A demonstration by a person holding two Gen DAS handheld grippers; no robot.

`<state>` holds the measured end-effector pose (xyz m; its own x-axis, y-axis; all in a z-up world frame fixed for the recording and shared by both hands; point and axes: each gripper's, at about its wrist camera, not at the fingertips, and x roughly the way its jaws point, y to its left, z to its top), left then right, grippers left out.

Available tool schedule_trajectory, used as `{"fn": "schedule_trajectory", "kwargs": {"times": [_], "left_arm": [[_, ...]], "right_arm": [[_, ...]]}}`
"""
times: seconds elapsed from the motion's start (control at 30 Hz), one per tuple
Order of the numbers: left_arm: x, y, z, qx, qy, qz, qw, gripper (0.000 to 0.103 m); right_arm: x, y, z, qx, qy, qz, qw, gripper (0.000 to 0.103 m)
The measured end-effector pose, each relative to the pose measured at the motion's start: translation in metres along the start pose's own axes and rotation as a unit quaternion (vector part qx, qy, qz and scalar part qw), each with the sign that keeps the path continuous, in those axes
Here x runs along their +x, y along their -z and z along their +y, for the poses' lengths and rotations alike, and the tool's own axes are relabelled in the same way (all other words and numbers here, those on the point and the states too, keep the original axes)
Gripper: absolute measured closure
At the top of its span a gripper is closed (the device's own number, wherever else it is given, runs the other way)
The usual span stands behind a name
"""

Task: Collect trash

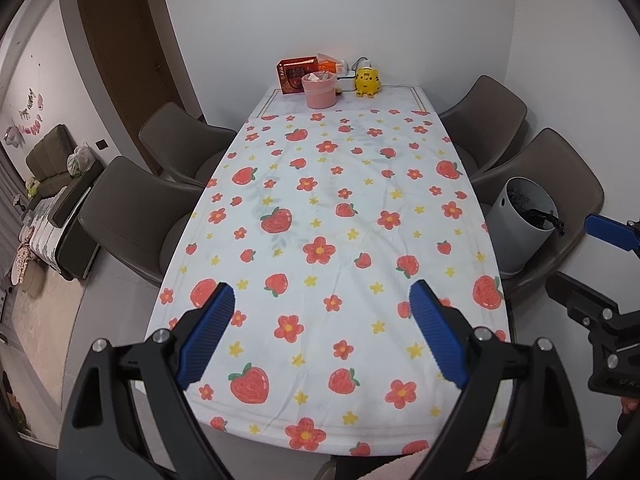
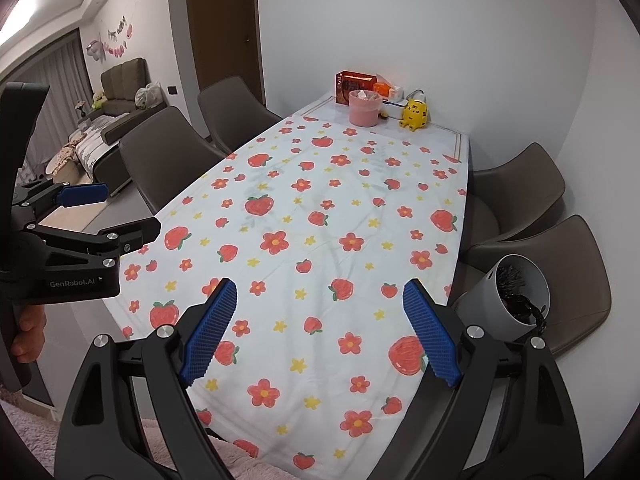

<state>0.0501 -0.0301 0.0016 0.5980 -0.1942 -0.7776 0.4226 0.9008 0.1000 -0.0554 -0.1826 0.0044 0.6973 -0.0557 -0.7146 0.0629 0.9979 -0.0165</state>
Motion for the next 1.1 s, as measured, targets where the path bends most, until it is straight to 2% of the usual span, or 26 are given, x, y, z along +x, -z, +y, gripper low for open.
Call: {"fn": "schedule_trajectory", "kwargs": {"times": [0.23,0.5,1.1], "left_arm": [[0.0002,0.0005,-0.0011,-0.002,0.015,0.002,0.9999,0.014],[-0.0011,0.0021,-0.0057,0.007,0.005,-0.005,1.0,0.014],[-0.0066,0.0004,-0.0081,0.009,0.013,-0.011,0.9998,0.014]], "right_arm": [[-0.0012,-0.0004,-0.0008,0.0,-0.001,-0.001,1.0,0.021],[-0.0028,-0.0023,-0.0008,0.002,0.005,-0.002,1.0,0.021],[-0.0071,0.0022,-0.0017,0.005,0.011,-0.007,1.0,0.021]]}}
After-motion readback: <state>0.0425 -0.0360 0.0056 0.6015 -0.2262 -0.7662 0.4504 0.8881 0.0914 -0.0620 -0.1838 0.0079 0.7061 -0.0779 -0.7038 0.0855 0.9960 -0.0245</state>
